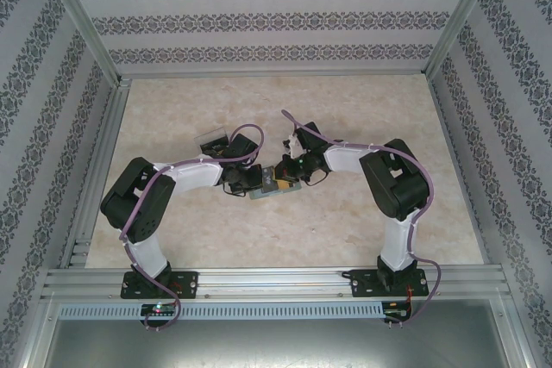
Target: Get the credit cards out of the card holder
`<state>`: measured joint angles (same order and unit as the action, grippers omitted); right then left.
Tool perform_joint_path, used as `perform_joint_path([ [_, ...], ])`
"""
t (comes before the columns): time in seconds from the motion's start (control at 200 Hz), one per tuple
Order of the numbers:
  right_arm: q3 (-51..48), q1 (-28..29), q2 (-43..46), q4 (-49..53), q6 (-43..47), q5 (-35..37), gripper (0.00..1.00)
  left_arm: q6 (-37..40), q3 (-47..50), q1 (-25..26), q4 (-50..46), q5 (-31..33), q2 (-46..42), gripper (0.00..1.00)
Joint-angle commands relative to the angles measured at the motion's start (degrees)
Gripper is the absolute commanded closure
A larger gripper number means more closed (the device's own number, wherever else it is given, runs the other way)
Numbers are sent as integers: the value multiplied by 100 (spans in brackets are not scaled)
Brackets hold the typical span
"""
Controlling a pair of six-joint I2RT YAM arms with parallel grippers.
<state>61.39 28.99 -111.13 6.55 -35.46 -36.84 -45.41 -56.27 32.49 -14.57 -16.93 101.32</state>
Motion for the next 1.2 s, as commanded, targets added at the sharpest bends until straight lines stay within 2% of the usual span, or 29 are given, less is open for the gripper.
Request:
perform_joint_path([
  [0.0, -85, 12, -42, 42, 46, 107, 100, 25, 88, -63, -325, 46, 218, 100],
  [0.495, -415, -704, 621, 315, 532, -29, 100, 96, 198, -67, -327, 50, 125, 100],
  [0.739, -602, -1006, 1248, 474, 694, -87, 100, 108, 213, -67, -320, 66, -47, 100],
  [0.954, -532, -1019, 1866, 643, 825, -140, 100, 152, 35, -67, -321, 102, -484, 94],
  [1.004, -439, -986, 1975, 757, 901, -120, 100, 142, -44, -69, -390, 168, -655, 90],
  [1.054, -345, -937, 2069, 868, 982, -51, 100, 107, -105, -67, -478, 272, -855, 82],
  [1.194, 54, -673, 2217, 1183, 1354, 424, 100, -25, -237, -113, -970, 910, -1611, 43],
])
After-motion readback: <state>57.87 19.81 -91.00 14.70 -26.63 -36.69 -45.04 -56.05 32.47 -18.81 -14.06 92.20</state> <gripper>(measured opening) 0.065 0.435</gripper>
